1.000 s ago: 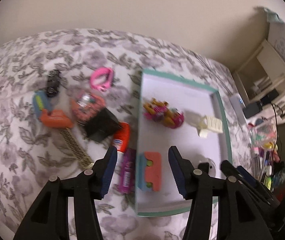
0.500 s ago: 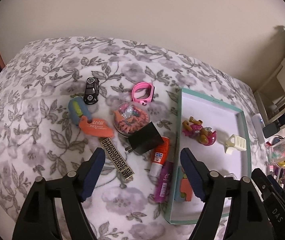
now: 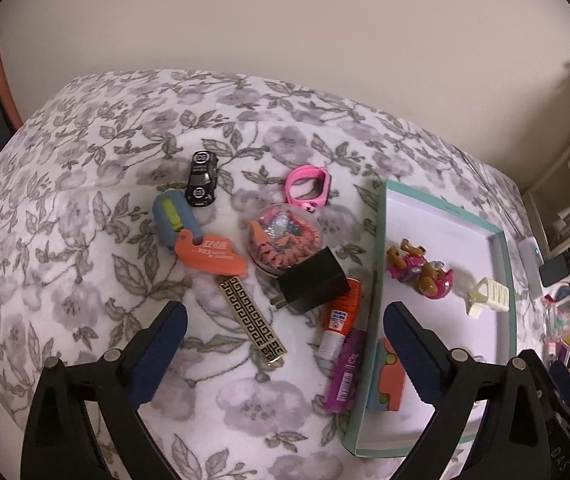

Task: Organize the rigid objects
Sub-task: 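Withdraw both open tools from the tray toward the remaining toys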

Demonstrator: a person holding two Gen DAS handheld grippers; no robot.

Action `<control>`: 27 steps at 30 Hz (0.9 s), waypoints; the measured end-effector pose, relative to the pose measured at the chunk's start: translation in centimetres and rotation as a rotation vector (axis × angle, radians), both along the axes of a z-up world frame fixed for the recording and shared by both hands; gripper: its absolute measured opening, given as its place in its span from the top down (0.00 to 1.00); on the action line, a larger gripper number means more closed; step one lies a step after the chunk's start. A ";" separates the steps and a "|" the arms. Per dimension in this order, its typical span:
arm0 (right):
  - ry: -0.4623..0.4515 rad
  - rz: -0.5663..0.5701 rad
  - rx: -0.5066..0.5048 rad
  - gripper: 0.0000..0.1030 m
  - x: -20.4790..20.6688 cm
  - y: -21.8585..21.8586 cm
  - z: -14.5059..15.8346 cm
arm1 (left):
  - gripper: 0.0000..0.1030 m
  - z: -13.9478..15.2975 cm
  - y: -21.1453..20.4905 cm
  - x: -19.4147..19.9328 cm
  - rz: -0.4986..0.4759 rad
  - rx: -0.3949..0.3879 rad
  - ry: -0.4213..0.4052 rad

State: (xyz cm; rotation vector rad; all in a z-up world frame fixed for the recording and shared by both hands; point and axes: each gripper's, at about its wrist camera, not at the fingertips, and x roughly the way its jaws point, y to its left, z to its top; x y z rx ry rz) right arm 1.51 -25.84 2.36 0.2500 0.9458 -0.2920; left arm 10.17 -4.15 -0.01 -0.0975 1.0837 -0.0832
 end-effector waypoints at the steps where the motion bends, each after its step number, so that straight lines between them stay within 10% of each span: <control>1: 0.000 0.001 -0.001 0.00 0.0 0.0 0.0 | 0.04 0.0 0.3 0.0 0.007 -0.005 -0.001; 27: -0.087 0.236 0.055 0.00 3.8 6.8 0.3 | 0.04 2.1 10.1 1.7 0.232 0.012 -0.120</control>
